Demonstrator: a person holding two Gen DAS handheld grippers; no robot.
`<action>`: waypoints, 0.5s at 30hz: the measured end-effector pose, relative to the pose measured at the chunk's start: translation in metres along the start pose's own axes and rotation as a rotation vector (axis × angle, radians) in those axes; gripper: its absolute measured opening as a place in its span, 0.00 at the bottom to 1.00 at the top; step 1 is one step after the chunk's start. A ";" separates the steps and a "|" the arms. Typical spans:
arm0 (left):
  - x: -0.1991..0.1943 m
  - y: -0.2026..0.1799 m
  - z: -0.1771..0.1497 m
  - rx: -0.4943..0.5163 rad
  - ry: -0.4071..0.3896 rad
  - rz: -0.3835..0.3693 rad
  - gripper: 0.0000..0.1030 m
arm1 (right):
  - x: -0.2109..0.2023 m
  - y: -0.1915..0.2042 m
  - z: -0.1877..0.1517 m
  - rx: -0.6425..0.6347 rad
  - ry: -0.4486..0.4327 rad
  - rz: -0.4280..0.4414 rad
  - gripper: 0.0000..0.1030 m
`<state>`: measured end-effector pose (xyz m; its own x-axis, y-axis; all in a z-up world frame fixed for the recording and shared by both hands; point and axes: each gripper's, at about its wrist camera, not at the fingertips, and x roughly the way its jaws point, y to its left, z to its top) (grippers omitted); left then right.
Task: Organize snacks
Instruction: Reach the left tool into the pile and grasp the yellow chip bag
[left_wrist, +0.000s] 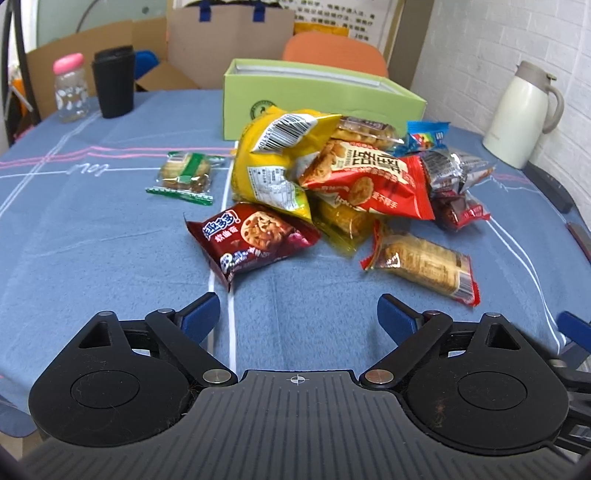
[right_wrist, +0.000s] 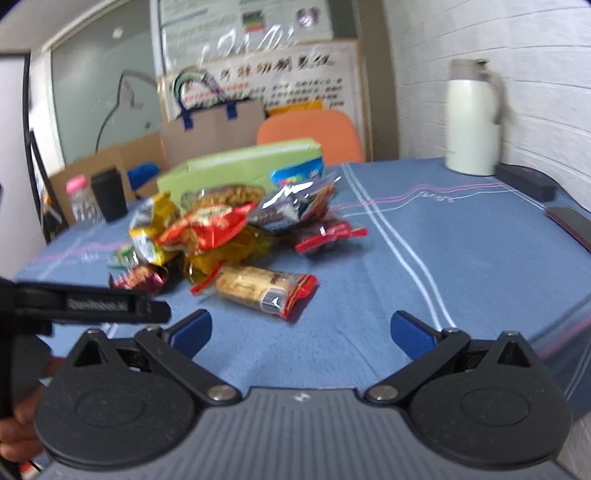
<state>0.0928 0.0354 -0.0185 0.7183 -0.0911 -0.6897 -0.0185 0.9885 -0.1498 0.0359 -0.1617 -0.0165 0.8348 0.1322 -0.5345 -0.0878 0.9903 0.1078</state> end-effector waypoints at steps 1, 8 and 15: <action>0.002 0.002 0.003 -0.007 0.006 -0.006 0.79 | 0.008 -0.001 0.001 -0.008 0.021 -0.007 0.99; 0.008 0.022 0.025 -0.057 0.010 -0.053 0.79 | 0.038 -0.008 0.001 -0.040 0.082 -0.019 1.00; 0.009 0.068 0.052 -0.087 0.000 -0.093 0.80 | 0.031 -0.006 0.010 -0.071 0.079 0.035 1.00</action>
<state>0.1341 0.1081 0.0020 0.7196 -0.1820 -0.6701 -0.0119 0.9617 -0.2740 0.0678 -0.1635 -0.0253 0.7854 0.1672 -0.5960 -0.1571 0.9851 0.0694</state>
